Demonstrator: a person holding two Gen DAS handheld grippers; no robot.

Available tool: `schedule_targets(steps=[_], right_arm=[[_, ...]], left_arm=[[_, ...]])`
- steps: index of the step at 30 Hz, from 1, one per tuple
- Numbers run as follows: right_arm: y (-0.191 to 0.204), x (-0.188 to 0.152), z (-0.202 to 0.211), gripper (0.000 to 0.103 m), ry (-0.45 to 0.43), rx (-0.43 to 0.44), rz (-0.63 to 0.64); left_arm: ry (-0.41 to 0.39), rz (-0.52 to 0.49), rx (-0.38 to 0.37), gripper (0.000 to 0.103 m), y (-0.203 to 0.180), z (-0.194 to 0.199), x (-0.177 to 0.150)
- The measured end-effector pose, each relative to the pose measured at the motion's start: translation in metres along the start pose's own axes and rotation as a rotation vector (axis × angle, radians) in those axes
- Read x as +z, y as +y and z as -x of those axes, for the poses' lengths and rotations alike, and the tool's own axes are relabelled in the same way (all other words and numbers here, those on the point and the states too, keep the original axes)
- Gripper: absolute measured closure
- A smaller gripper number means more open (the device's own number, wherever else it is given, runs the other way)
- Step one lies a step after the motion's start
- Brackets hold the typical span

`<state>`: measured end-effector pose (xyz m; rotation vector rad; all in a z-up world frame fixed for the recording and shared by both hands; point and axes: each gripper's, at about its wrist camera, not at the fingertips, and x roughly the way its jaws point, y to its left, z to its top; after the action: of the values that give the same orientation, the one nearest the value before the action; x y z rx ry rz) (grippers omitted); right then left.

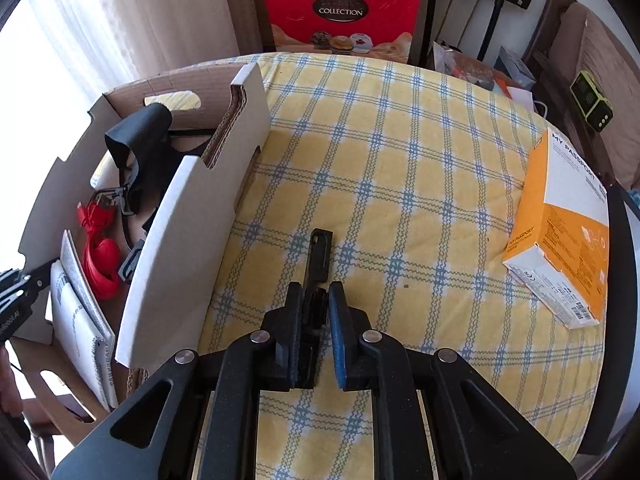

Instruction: Organize objects

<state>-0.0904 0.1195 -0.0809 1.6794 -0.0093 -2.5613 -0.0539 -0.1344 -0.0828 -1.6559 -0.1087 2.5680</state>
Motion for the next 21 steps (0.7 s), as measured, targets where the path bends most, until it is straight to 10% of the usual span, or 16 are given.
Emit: schedule_targets(steps=[8,13,21], right_arm=[[-0.023,0.015,0.023,0.1,-0.026,0.018,-0.051],[-0.021,0.008,0.015,0.074,0.007,0.036,-0.069],[0.006,-0.005,-0.004,0.067,0.014,-0.032,0.015]], left_arm=[[0.0,-0.012,0.001,0.093,-0.007,-0.001,0.0],[0.002,-0.007,-0.009,0.093,-0.004,-0.002,0.0],[0.002,-0.005,-0.012,0.093,-0.003,-0.002,0.0]])
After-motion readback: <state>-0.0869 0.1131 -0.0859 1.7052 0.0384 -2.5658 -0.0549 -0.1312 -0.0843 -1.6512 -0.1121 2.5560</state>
